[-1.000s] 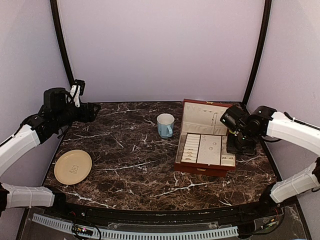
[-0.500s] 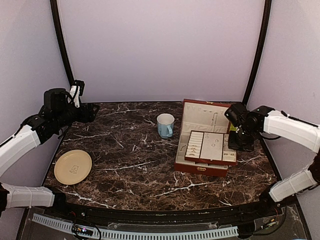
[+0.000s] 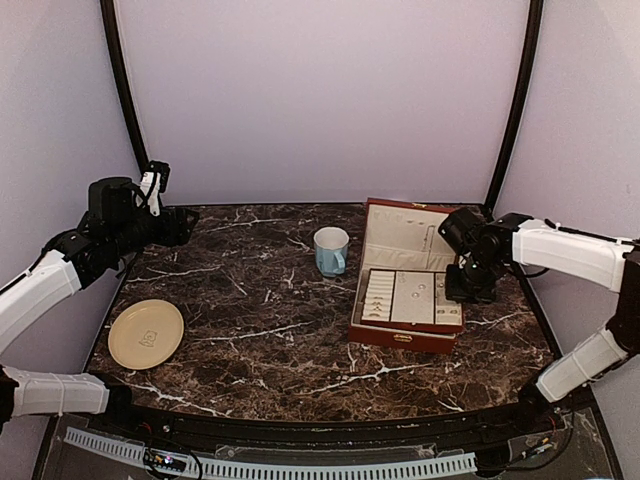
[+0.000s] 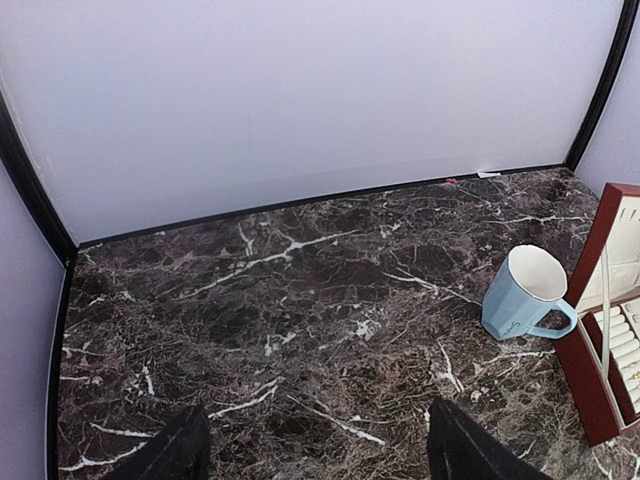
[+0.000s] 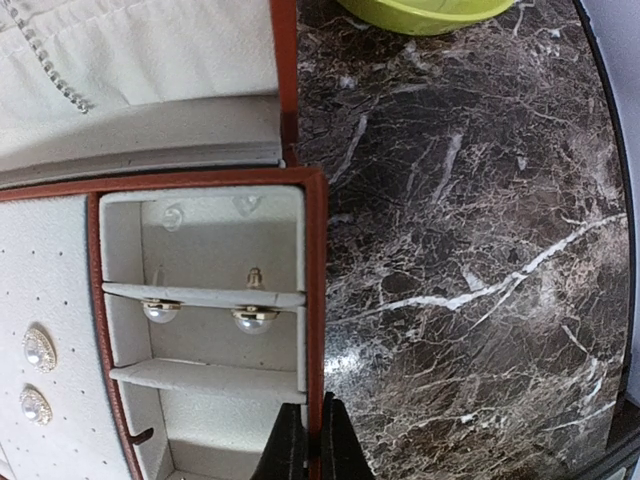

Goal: Organize the mixed jewelry
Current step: Place the compartment layer in the jewelry box.

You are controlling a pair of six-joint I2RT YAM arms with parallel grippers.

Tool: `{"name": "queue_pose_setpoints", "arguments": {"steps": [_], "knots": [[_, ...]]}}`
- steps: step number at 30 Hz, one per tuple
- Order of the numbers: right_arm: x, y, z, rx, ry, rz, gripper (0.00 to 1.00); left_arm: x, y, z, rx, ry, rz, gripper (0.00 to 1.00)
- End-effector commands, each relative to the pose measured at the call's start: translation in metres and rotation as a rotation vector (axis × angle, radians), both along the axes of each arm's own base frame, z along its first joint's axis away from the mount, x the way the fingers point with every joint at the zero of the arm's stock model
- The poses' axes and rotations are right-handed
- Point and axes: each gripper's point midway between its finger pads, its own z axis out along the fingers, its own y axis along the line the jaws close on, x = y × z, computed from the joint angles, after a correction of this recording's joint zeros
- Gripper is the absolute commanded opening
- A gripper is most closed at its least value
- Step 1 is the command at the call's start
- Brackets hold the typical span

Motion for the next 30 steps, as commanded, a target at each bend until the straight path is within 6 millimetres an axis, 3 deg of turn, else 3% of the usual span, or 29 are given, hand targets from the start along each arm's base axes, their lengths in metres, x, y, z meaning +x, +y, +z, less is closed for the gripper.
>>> {"name": "queue_pose_setpoints", "arguments": {"steps": [1,15,30], "knots": [[0.021,0.014,0.014,0.059,-0.072,0.006,0.00,0.001,0.002,0.002,0.005,-0.023,0.000,0.77],[0.028,0.025,0.003,0.105,-0.075,0.012,0.00,0.001,0.001,0.002,0.004,-0.023,-0.004,0.77],[0.020,0.025,-0.013,0.122,-0.053,-0.003,0.00,0.000,0.000,0.002,0.001,-0.021,-0.013,0.76]]}}
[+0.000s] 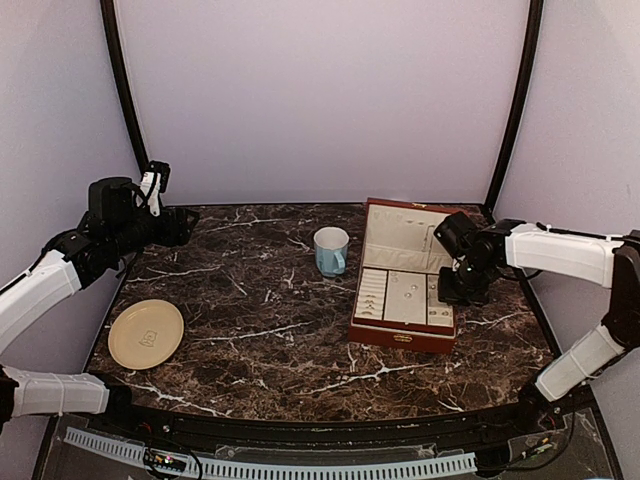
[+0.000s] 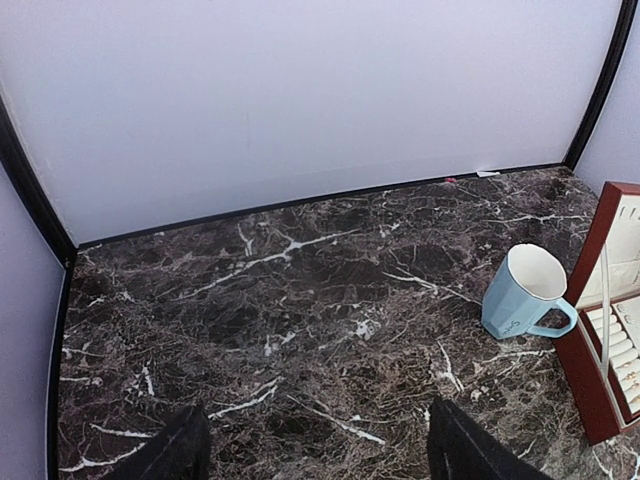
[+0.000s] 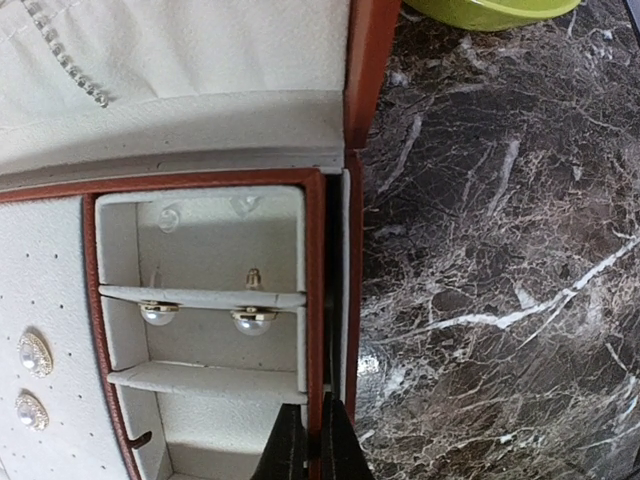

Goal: Organize the mixed jewelry
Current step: Place the compartment layer in the jewelry box.

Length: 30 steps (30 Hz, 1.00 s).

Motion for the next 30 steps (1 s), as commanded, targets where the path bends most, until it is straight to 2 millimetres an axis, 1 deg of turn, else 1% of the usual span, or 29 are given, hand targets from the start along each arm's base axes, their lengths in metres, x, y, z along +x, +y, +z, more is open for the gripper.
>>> {"name": "queue_pose_setpoints", "arguments": {"steps": [1,5,7,9,12,19,21,26,28,30], "knots": [[0.010,0.007,0.003,0.057,-0.053,-0.024,0.00,0.000,0.000,0.002,-0.003,-0.020,-0.010,0.76],[0.007,0.003,0.002,0.045,-0.053,-0.038,0.00,0.000,-0.001,0.002,-0.006,-0.021,-0.013,0.77],[0.007,0.003,0.003,0.046,-0.055,-0.040,0.08,0.000,-0.001,0.002,-0.008,-0.021,-0.015,0.77],[0.007,0.002,0.005,0.047,-0.059,-0.039,0.13,-0.001,-0.001,0.002,-0.011,-0.020,-0.017,0.77],[0.007,0.001,0.010,0.044,-0.068,-0.042,0.24,-0.001,-0.001,0.003,-0.011,-0.023,-0.017,0.77],[0.002,-0.009,0.026,0.014,-0.090,-0.056,0.33,-0.002,-0.002,0.004,-0.015,-0.025,-0.022,0.77],[0.000,-0.013,0.027,0.005,-0.094,-0.062,0.36,-0.002,-0.002,0.004,-0.017,-0.025,-0.022,0.77],[-0.002,-0.013,0.024,0.016,-0.099,-0.066,0.45,-0.003,-0.002,0.005,-0.018,-0.028,-0.023,0.77],[-0.001,-0.013,0.023,0.017,-0.104,-0.071,0.48,-0.003,-0.001,0.006,-0.019,-0.032,-0.020,0.77],[0.003,-0.013,0.033,0.029,-0.143,-0.075,0.51,-0.004,0.000,0.007,-0.016,-0.036,-0.015,0.77]]}}
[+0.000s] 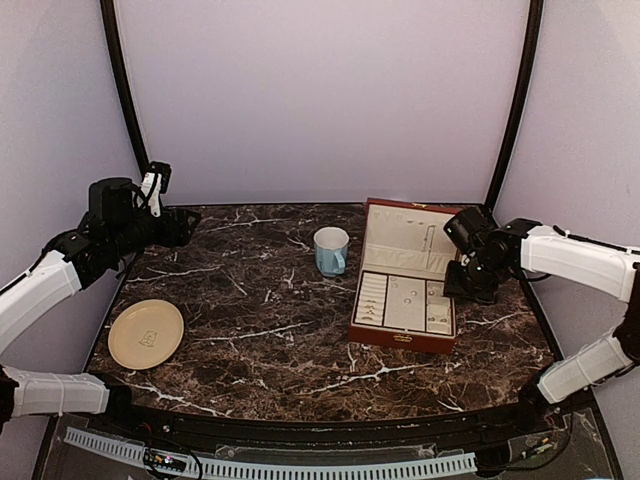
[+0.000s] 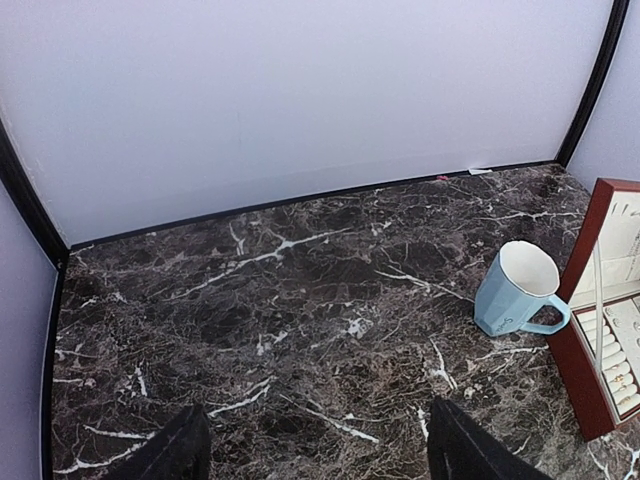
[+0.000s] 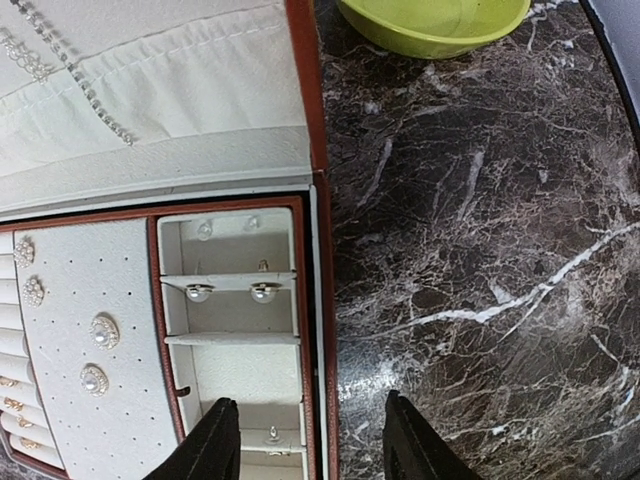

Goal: Organize the mixed jewelry
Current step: Place the compartment layer in the jewelry box, then close the box lid on the jewelry box.

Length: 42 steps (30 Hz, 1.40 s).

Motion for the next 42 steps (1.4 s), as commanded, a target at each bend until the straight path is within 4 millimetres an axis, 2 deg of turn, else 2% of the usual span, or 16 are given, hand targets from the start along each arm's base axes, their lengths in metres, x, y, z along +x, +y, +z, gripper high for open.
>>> {"name": "queue_pose_setpoints", "arguments": {"steps": [1,5,8,11,15,18,20,24,30,34,42], "knots": [[0.008,-0.003,0.021,0.024,-0.099,-0.018,0.54,-0.003,0.004,0.008,-0.011,-0.044,0.008,0.77],[0.017,0.001,0.062,0.090,-0.235,0.001,0.65,-0.004,0.003,0.011,-0.024,-0.052,0.006,0.77],[0.023,0.003,0.091,0.122,-0.309,0.019,0.66,-0.004,0.002,0.011,-0.038,-0.052,0.001,0.78],[0.035,0.011,0.128,0.164,-0.412,0.052,0.67,-0.003,0.002,0.009,-0.039,-0.045,0.003,0.78],[0.060,0.033,0.182,0.220,-0.544,0.134,0.71,-0.006,-0.003,0.012,-0.040,-0.060,-0.039,0.80],[0.085,0.040,0.203,0.185,-0.582,0.163,0.73,-0.007,-0.003,0.013,-0.032,-0.077,-0.043,0.80],[0.105,0.041,0.207,0.170,-0.582,0.171,0.78,-0.008,-0.002,0.013,-0.027,-0.080,-0.040,0.81],[0.145,0.049,0.201,0.187,-0.539,0.219,0.93,-0.008,-0.001,0.013,-0.019,-0.080,-0.039,0.81],[0.176,0.045,0.188,0.176,-0.448,0.304,0.94,-0.008,0.000,0.014,-0.008,-0.087,-0.037,0.81],[0.182,0.048,0.176,0.201,-0.370,0.414,0.94,-0.009,-0.002,0.014,-0.011,-0.089,-0.049,0.81],[0.166,0.079,0.146,0.334,-0.215,0.589,0.97,-0.008,-0.002,0.012,-0.008,-0.087,-0.048,0.81]]}}
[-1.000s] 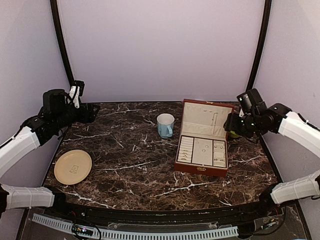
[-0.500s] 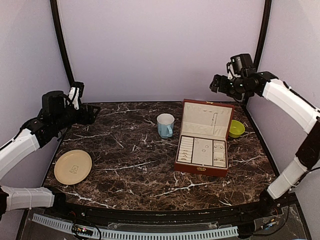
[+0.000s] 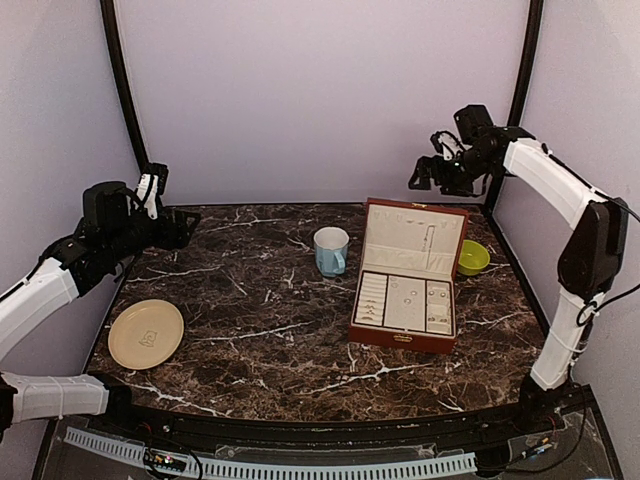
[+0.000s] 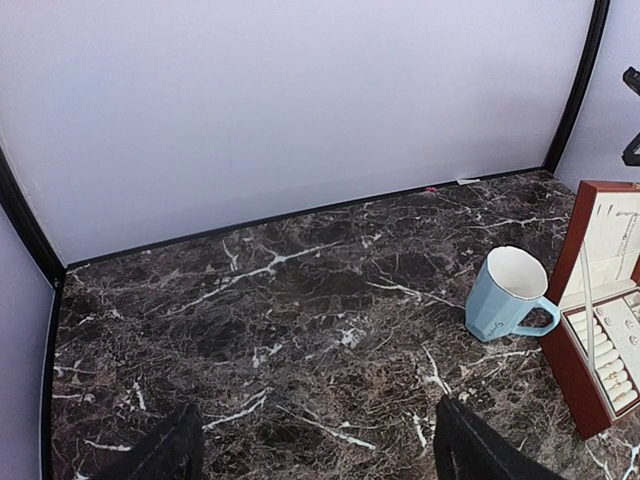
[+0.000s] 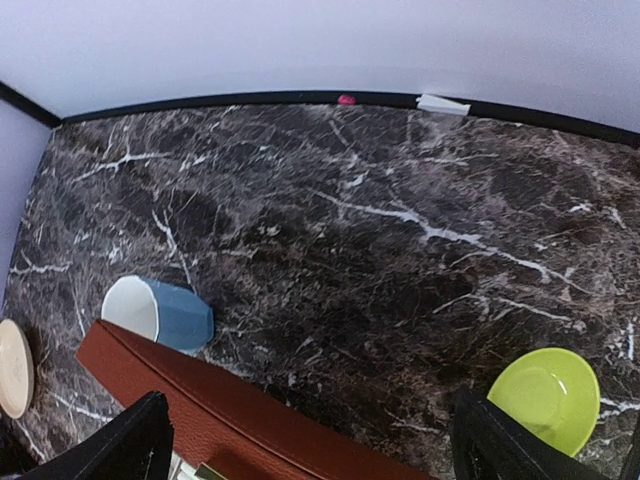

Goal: Organize the mixed jewelry
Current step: Close the box lid on the jewelry box.

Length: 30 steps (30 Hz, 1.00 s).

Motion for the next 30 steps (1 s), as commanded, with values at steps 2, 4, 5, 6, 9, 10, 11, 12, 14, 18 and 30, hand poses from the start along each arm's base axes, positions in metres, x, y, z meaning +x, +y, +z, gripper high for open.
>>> {"name": "queue_pose_setpoints", "arguments": {"steps": [2,4,5,6,9,10,11,12,14,18,30], "knots": [[-0.027,0.030,-0.013,0.089,0.094,0.188,0.97,-0.001,0.001,0.005,0.005,-0.033,-0.007,0.81],[-0.032,0.033,-0.018,0.105,0.116,0.211,0.96,-0.001,-0.001,0.006,0.007,-0.035,-0.019,0.81],[-0.036,0.034,-0.019,0.109,0.123,0.221,0.95,-0.001,-0.004,0.005,0.006,-0.035,-0.037,0.81],[-0.038,0.035,-0.019,0.114,0.127,0.230,0.95,-0.002,-0.006,0.006,0.003,-0.035,-0.050,0.81],[-0.047,0.036,-0.020,0.117,0.138,0.252,0.94,-0.002,-0.012,0.006,-0.005,-0.031,-0.081,0.79],[-0.049,0.035,-0.020,0.116,0.141,0.252,0.93,-0.002,-0.012,0.007,-0.006,-0.031,-0.082,0.78],[-0.052,0.036,-0.021,0.118,0.147,0.260,0.92,-0.002,-0.012,0.005,-0.005,-0.026,-0.083,0.78],[-0.055,0.037,-0.019,0.123,0.148,0.269,0.92,-0.002,-0.012,0.006,-0.005,-0.025,-0.085,0.78],[-0.062,0.038,-0.019,0.124,0.153,0.276,0.91,-0.002,-0.013,0.006,-0.007,-0.029,-0.088,0.78],[-0.079,0.043,-0.014,0.151,0.155,0.300,0.91,-0.002,-0.013,0.007,-0.009,-0.032,-0.090,0.78],[-0.132,0.050,-0.042,0.218,0.233,0.296,0.90,-0.002,-0.005,0.005,0.006,-0.031,-0.046,0.78]]}}
